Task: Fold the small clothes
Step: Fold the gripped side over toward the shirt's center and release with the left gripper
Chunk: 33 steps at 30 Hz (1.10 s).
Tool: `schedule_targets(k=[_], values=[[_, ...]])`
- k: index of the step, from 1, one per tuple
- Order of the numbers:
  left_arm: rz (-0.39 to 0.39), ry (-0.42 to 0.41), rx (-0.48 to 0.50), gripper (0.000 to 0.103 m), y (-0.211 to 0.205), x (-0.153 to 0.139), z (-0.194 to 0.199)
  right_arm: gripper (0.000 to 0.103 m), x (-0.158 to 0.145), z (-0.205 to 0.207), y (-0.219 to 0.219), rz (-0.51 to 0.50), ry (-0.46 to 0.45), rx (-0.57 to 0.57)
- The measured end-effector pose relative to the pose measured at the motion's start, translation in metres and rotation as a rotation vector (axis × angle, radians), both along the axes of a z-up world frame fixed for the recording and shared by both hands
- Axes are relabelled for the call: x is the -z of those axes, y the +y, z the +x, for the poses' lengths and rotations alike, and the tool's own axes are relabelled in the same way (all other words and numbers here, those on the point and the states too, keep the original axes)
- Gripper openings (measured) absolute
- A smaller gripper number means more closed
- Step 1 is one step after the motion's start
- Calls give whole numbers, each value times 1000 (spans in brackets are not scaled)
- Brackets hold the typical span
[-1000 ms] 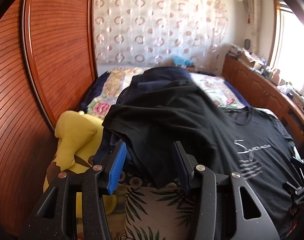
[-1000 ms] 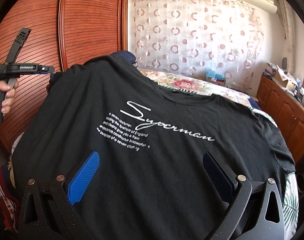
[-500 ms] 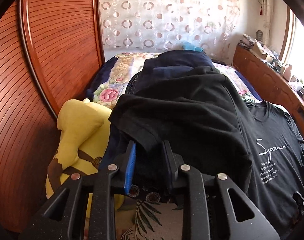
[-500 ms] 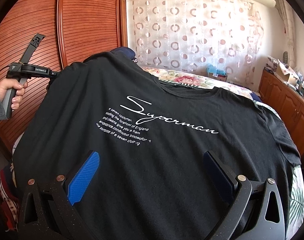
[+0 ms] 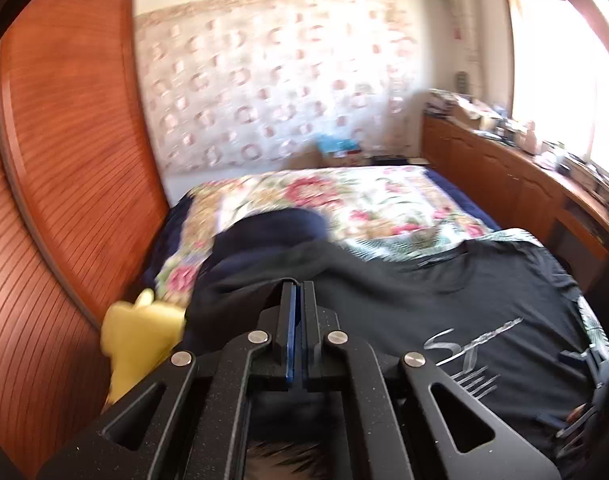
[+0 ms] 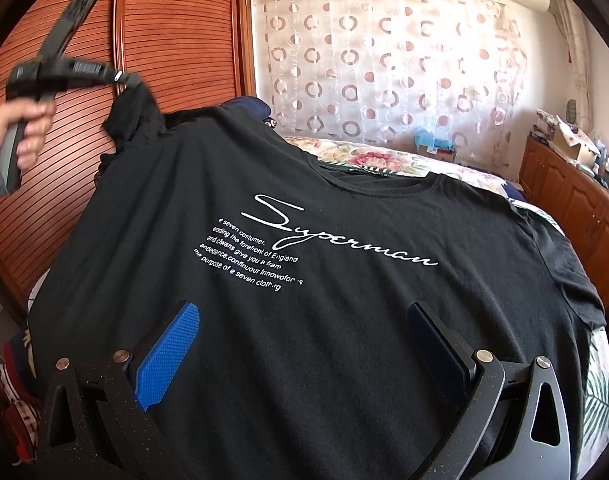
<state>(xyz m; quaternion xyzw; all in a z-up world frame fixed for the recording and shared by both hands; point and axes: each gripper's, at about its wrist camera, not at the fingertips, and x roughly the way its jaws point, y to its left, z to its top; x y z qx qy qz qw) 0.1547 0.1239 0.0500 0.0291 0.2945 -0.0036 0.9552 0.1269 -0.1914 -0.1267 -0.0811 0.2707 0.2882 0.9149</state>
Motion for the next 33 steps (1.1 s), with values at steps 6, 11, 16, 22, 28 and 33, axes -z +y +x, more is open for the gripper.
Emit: schedule_targets(k=[6, 11, 16, 22, 28, 33], values=[[34, 36, 182, 5, -69, -10, 19, 103, 0, 1, 1, -3, 2, -7], [49, 25, 228, 50, -84, -14, 4, 103, 0, 4, 0, 4, 2, -8], [40, 21, 196, 67, -67, -4, -12, 103, 0, 5, -3, 16, 6, -1], [4, 30, 135, 76, -48, 28, -23, 103, 0, 4, -3, 27, 9, 0], [-35, 14, 80, 76, -41, 57, -44, 103, 0, 6, -5, 41, 18, 7], [-43, 32, 80, 76, -51, 79, -54, 103, -4, 11, -15, 75, 53, 13]])
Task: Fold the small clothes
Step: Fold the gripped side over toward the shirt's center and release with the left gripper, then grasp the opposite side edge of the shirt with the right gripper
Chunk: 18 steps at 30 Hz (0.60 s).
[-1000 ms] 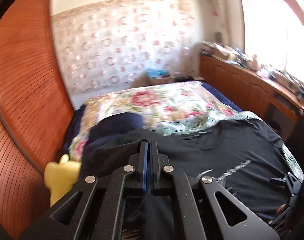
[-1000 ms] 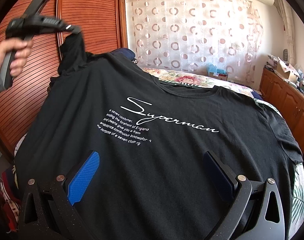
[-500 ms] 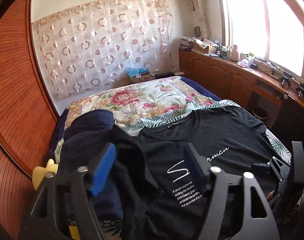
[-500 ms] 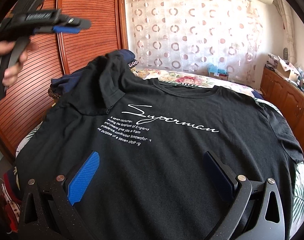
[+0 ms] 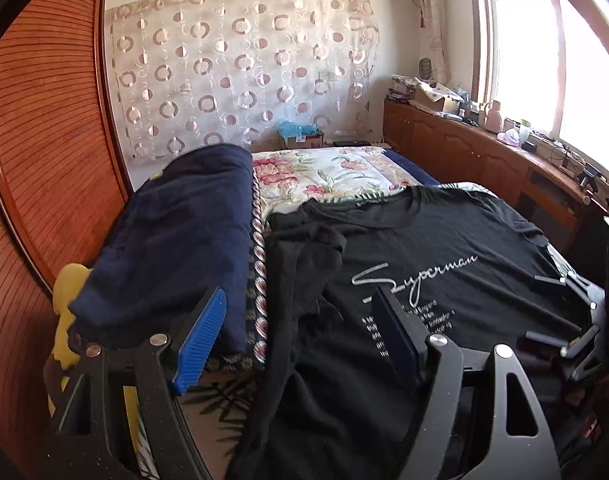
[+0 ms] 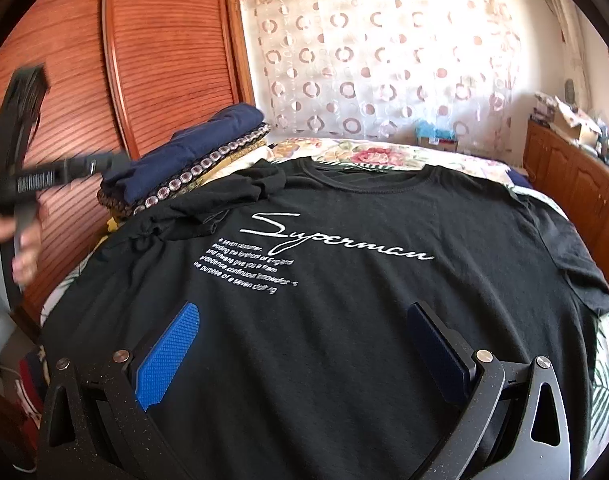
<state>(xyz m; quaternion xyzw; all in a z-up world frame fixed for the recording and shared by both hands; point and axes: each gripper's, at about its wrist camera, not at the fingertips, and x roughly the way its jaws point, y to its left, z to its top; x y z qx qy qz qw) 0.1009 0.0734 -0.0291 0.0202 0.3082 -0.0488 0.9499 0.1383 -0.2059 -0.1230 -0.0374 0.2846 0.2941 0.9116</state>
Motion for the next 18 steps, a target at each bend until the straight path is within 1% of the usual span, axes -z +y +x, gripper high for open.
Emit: schedule_targets(k=[3, 12, 15, 18], values=[[-12, 23, 13, 76, -10, 13, 1, 103, -5, 6, -15, 6, 0, 28], [-23, 99, 57, 76, -39, 46, 24, 103, -26, 30, -78, -52, -53, 174], [-11, 139, 64, 76, -47, 57, 33, 103, -27, 43, -104, -67, -45, 230], [12, 177, 64, 76, -52, 65, 40, 99, -25, 57, -133, -68, -10, 287]])
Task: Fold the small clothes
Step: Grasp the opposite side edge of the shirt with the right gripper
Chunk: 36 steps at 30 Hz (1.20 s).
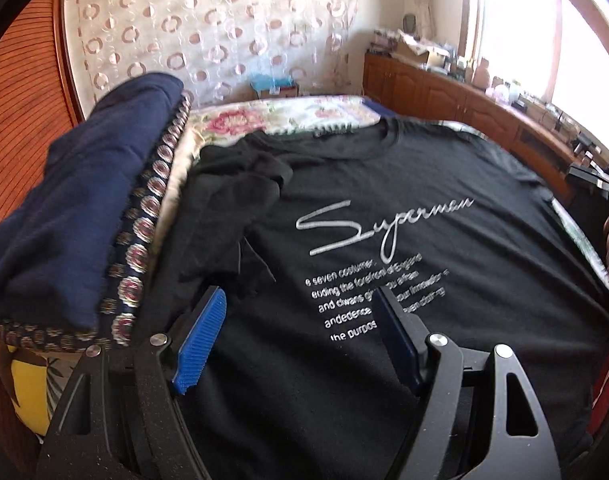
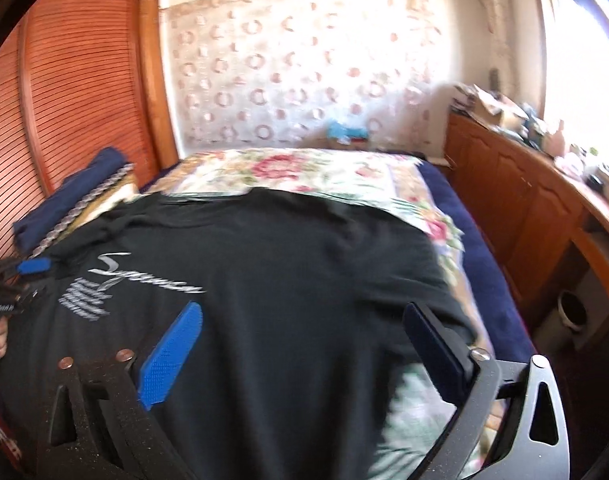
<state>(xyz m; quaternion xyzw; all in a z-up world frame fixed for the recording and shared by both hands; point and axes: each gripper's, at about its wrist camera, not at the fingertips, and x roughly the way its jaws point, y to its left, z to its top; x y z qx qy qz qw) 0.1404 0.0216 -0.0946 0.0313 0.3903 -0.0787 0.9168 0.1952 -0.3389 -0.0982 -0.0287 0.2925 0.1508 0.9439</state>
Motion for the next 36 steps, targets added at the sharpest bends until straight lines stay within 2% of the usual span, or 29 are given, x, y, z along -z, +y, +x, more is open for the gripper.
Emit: schedule_targets(k=[4, 8, 10, 14, 23, 26, 28, 30, 32, 36], values=[[18, 36, 0, 76, -4, 10, 5, 92, 0, 17, -25, 1, 38, 64], [32, 81, 12, 76, -8, 20, 10, 88, 3, 42, -42, 21, 114, 126], [28, 78, 10, 76, -8, 19, 10, 83, 7, 51, -50, 39, 157, 164], [12, 90, 8, 79, -6, 20, 11, 81, 15, 59, -55, 88, 204, 183], [16, 95, 13, 81, -7, 21, 15, 71, 2, 86, -84, 162, 297, 175], [16, 96, 14, 81, -7, 21, 17, 59, 4, 91, -92, 184, 317, 168], [16, 96, 13, 81, -7, 21, 16, 43, 4, 91, -93, 186, 321, 163], [19, 96, 13, 81, -7, 21, 16, 36, 3, 90, -93, 184, 311, 151], [18, 96, 13, 81, -8, 22, 17, 30, 3, 88, -89, 151, 294, 157], [18, 96, 13, 81, -8, 22, 17, 11, 1, 87, -78, 78, 254, 167]])
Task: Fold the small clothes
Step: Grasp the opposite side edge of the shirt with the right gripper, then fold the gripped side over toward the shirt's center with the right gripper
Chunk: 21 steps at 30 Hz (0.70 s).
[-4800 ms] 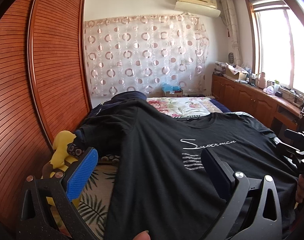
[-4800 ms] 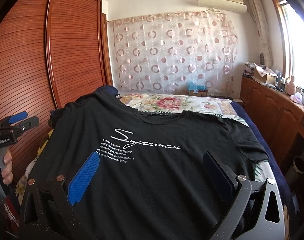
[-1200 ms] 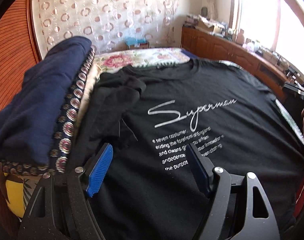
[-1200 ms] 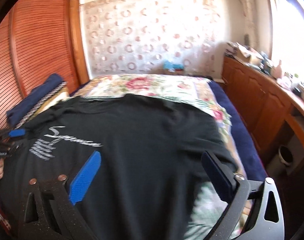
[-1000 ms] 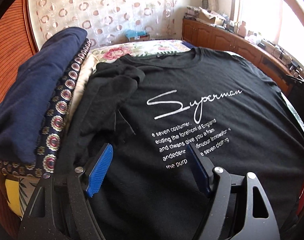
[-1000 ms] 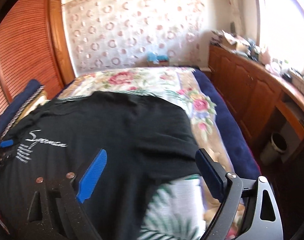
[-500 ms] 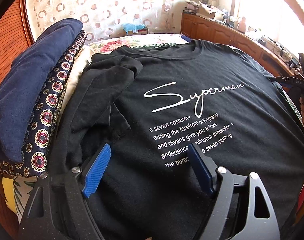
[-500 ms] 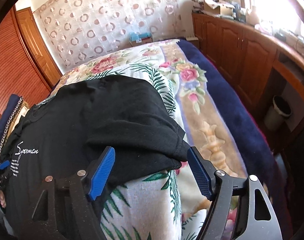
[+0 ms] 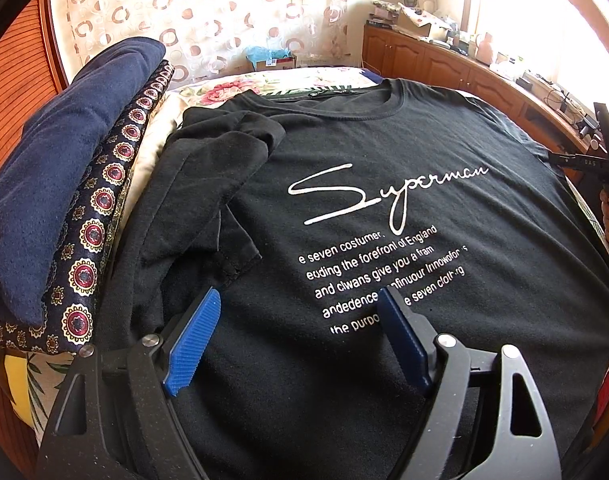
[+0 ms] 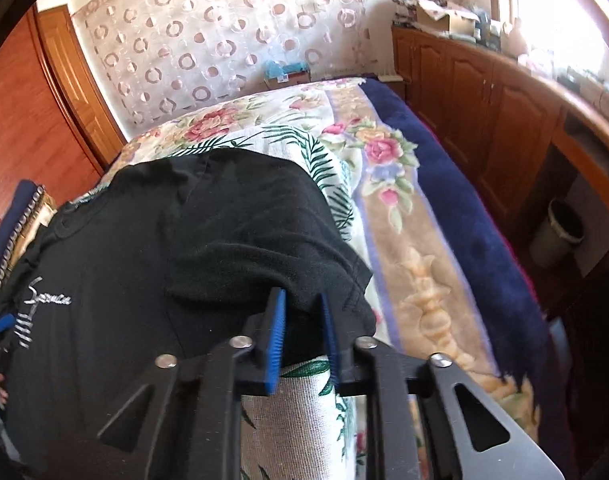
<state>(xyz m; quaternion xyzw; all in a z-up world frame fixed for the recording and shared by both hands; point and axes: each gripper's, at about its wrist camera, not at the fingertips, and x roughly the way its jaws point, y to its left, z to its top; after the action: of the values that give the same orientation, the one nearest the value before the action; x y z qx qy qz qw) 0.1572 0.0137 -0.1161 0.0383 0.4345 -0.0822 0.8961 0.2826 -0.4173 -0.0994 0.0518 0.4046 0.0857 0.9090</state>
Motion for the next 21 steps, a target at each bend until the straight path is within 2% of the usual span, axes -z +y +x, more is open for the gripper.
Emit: schedule_targets(k=[3, 4, 5, 8, 14, 17, 21], values=[[-3, 3, 3, 83, -1, 0, 1, 5, -6, -2, 5, -26, -40, -1], [-4, 6, 10, 86, -1, 1, 1, 5, -9, -4, 7, -27, -57, 0], [-3, 10, 18, 94, -2, 2, 1, 4, -14, -7, 9, -30, -78, -3], [5, 22, 41, 101, -8, 4, 2, 4, -28, -15, 22, -46, -142, -30], [6, 30, 44, 103, -7, 5, 3, 4, -54, -37, 60, -60, -249, -154], [6, 30, 43, 103, -7, 5, 3, 4, -54, -47, 85, -73, -252, -236], [6, 31, 42, 103, -7, 5, 3, 4, -33, -52, 108, -96, -195, -308]])
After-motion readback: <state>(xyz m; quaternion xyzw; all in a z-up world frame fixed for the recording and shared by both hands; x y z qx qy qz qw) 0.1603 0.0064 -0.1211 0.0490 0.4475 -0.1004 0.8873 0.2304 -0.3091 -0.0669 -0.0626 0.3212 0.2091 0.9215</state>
